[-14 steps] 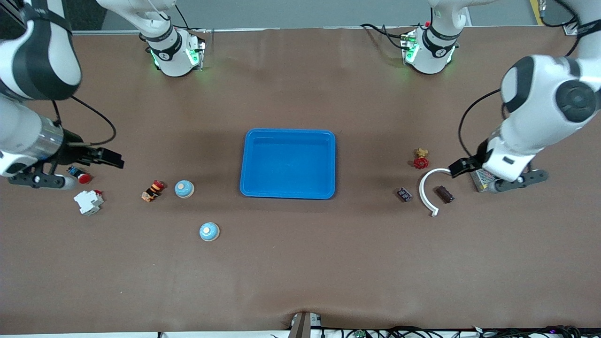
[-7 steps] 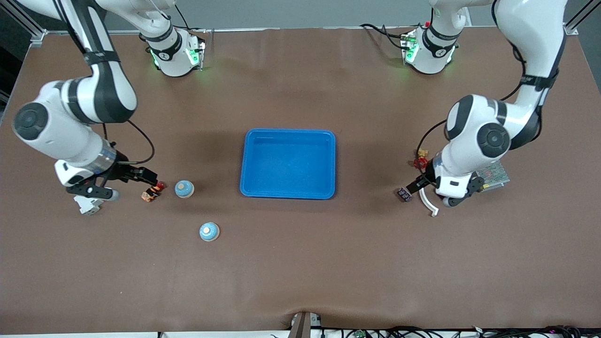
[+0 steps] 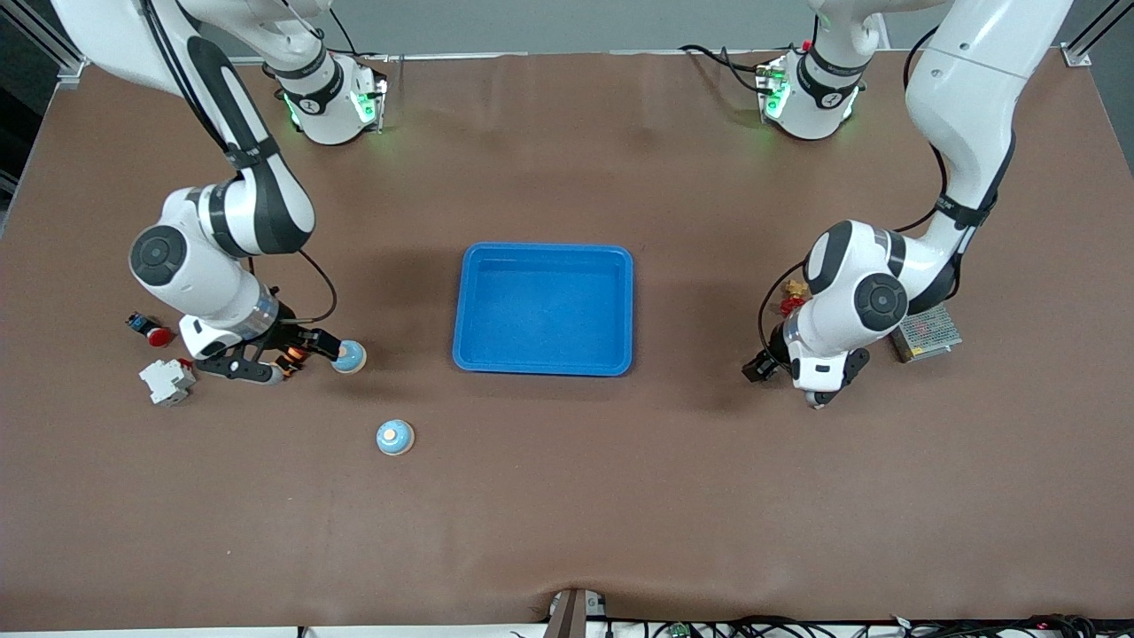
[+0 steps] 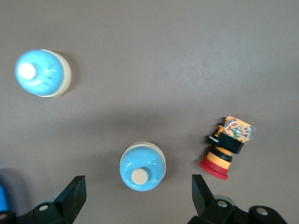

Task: Place electrolytic capacitor and blue bell in tray
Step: 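Grasp the capacitor with the left gripper while the right gripper grasps the bell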

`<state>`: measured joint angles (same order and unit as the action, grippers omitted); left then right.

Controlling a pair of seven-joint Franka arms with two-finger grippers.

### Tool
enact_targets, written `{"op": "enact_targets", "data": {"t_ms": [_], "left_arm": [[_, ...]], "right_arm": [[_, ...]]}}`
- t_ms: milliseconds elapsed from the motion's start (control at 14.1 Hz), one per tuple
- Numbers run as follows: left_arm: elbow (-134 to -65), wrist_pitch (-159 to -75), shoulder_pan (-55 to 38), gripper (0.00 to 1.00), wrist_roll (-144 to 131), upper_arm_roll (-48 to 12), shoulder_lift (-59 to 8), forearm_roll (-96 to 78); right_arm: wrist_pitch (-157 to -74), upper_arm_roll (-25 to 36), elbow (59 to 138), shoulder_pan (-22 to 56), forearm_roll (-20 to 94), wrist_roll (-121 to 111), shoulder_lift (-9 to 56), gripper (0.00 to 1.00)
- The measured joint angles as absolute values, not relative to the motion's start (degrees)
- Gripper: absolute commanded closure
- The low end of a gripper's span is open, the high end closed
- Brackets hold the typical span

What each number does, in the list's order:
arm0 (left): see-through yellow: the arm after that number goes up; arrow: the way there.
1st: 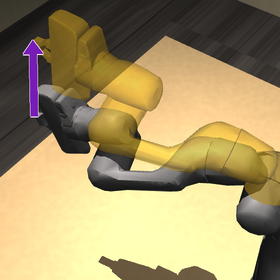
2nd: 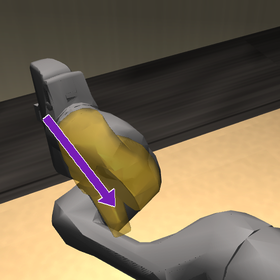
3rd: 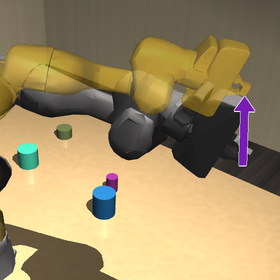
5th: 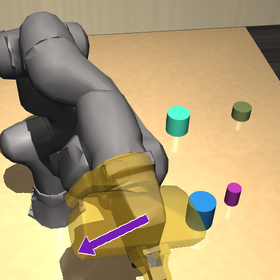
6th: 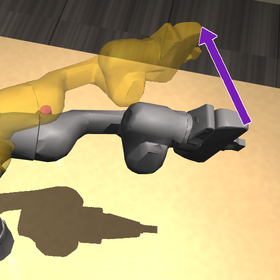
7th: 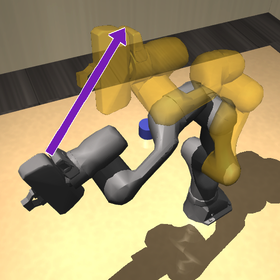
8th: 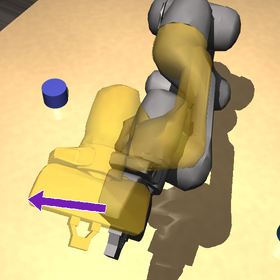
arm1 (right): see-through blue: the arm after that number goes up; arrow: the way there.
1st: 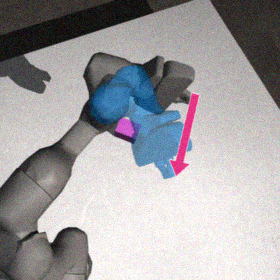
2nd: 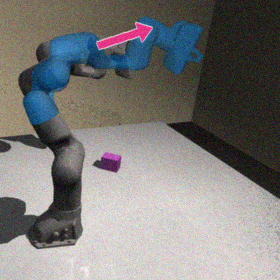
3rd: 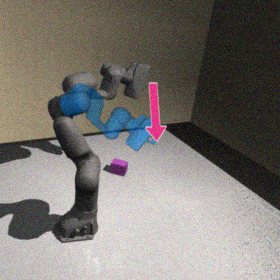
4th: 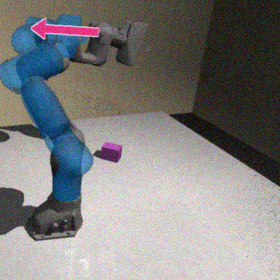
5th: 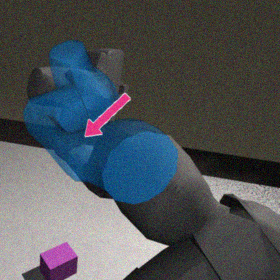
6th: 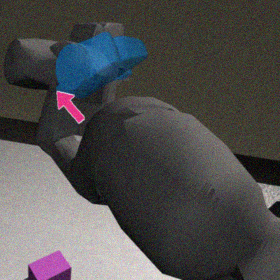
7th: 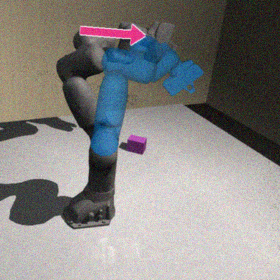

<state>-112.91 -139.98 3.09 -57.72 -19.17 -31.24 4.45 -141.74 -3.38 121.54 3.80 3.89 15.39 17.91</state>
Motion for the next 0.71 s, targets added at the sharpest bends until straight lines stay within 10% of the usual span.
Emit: {"op": "enact_targets", "data": {"t_ms": [142, 354, 708], "left_arm": [[-112.7, -140.2, 3.2, 0.44, -59.1, -18.2, -32.3, 7.6], [-112.0, -140.4, 3.3, 0.98, -59.7, -17.7, -33.5, 8.4], [-110.6, -140.2, 2.0, 1.0, -63.1, -18.0, -33.5, 8.6]], "right_arm": [[-143.9, -3.4, 121.6, 3.8, 3.9, 15.4, 20.6, 0.0], [-145.5, -3.4, 121.6, 4.0, 3.9, 15.4, 23.7, 0.0], [-145.5, -3.3, 121.6, 5.2, 3.9, 17.0, 25.2, 0.0]]}}
